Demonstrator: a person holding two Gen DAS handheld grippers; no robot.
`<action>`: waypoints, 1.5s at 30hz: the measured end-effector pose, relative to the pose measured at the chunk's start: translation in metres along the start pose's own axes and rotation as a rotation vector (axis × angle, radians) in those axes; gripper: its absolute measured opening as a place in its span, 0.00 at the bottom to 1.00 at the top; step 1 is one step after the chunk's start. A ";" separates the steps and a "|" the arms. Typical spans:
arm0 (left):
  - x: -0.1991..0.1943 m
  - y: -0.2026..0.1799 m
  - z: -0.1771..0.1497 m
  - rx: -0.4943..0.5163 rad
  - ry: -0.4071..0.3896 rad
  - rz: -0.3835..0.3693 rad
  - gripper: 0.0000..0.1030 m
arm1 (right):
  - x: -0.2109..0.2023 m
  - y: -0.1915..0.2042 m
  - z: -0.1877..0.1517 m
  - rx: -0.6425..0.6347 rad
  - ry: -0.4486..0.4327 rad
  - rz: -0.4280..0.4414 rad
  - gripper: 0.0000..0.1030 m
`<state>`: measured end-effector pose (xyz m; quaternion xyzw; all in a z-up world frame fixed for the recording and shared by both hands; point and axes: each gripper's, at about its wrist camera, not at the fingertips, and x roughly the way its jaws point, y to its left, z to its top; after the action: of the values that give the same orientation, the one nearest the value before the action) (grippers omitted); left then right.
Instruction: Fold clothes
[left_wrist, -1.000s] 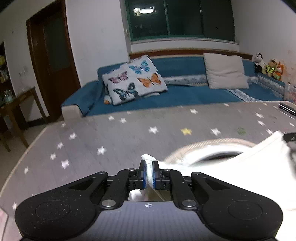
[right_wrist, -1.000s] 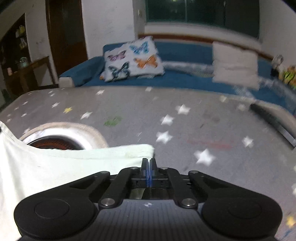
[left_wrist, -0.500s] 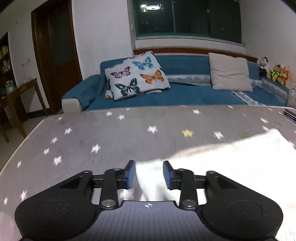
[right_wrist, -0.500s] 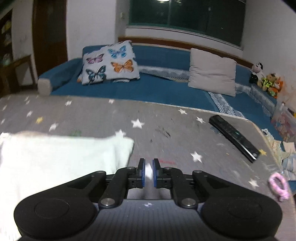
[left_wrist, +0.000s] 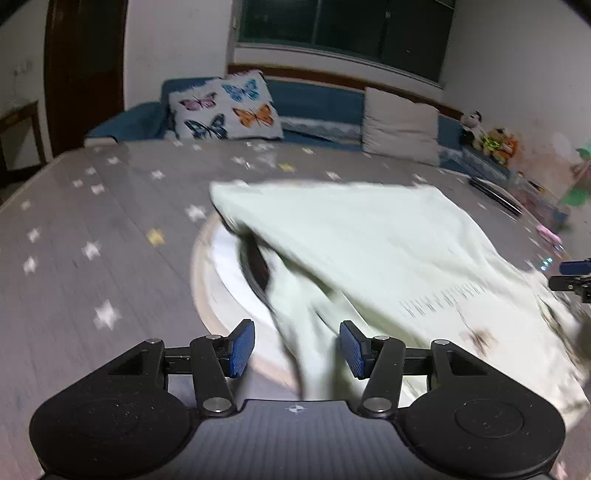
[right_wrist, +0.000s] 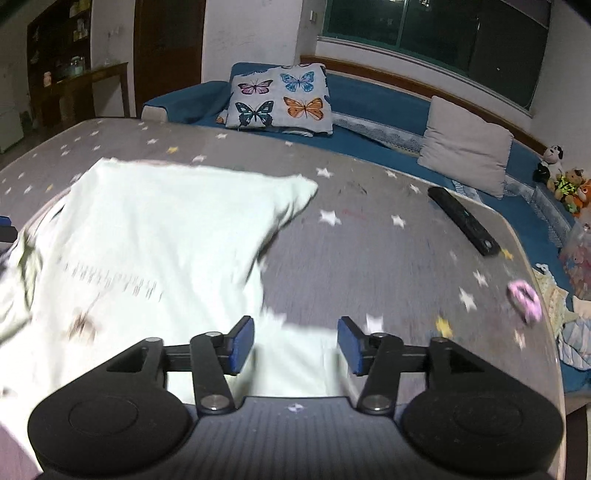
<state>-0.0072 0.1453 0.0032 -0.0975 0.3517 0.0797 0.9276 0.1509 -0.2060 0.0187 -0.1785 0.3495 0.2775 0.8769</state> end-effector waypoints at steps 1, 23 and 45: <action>0.000 -0.004 -0.005 0.001 0.010 0.001 0.53 | -0.004 0.002 -0.007 -0.004 -0.001 -0.004 0.53; -0.057 0.032 -0.059 -0.162 -0.012 0.124 0.07 | -0.043 0.030 -0.085 0.078 -0.006 0.032 0.66; -0.055 -0.033 -0.066 0.045 -0.070 0.089 0.51 | -0.050 -0.018 -0.086 0.268 -0.124 -0.073 0.64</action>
<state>-0.0832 0.0929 -0.0043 -0.0578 0.3248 0.1162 0.9368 0.0878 -0.2816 -0.0034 -0.0550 0.3218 0.2070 0.9223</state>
